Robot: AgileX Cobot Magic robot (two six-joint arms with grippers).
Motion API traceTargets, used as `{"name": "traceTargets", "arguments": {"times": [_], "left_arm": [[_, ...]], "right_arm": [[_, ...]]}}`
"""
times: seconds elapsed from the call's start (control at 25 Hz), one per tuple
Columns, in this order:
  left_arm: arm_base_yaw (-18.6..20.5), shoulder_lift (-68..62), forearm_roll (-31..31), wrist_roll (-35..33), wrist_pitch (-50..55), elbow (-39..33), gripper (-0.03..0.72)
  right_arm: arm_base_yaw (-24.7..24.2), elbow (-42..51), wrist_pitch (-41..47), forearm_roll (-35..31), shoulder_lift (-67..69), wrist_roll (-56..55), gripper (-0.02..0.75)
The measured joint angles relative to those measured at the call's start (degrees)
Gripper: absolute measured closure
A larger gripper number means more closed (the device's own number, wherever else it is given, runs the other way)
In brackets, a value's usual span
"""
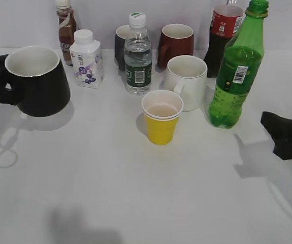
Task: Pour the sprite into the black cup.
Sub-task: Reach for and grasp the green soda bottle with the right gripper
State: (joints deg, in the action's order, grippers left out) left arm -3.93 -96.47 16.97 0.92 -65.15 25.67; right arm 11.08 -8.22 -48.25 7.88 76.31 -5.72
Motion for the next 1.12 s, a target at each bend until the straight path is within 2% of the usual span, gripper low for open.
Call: {"name": "traceTargets", "arguments": {"times": [0.16, 0.28, 0.4, 0.56, 0.72, 0.84, 0.96, 1.12], "left_arm": [[0.0, 0.0, 0.0, 0.0, 0.0, 0.0, 0.65], [0.0, 0.0, 0.1, 0.0, 0.0, 0.0, 0.65], [0.0, 0.0, 0.1, 0.0, 0.0, 0.0, 0.65], [0.0, 0.0, 0.3, 0.0, 0.0, 0.0, 0.65], [0.0, 1.2, 1.9, 0.0, 0.4, 0.0, 0.65], [-0.3, 2.9, 3.1, 0.0, 4.2, 0.0, 0.65], [-1.8, 6.1, 3.1, 0.1, 13.8, 0.0, 0.65], [-6.0, 12.2, 3.1, 0.7, 22.6, 0.0, 0.65]], "right_arm": [[0.0, -0.2, -12.4, 2.3, 5.2, 0.0, 0.211], [0.0, -2.5, -18.9, 4.7, 9.8, 0.0, 0.152], [0.0, -6.3, -20.4, 8.1, 14.0, -0.6, 0.092], [0.0, -11.8, -20.8, 9.5, 18.7, -1.3, 0.077], [0.0, -18.9, -18.6, 14.4, 22.1, -4.0, 0.078], [0.0, -24.4, -10.2, 17.4, 23.6, -9.7, 0.142], [0.0, -26.5, -6.2, 20.2, 23.6, -12.0, 0.311], [0.0, -26.8, -3.6, 27.8, 21.0, -12.8, 0.314]]}}
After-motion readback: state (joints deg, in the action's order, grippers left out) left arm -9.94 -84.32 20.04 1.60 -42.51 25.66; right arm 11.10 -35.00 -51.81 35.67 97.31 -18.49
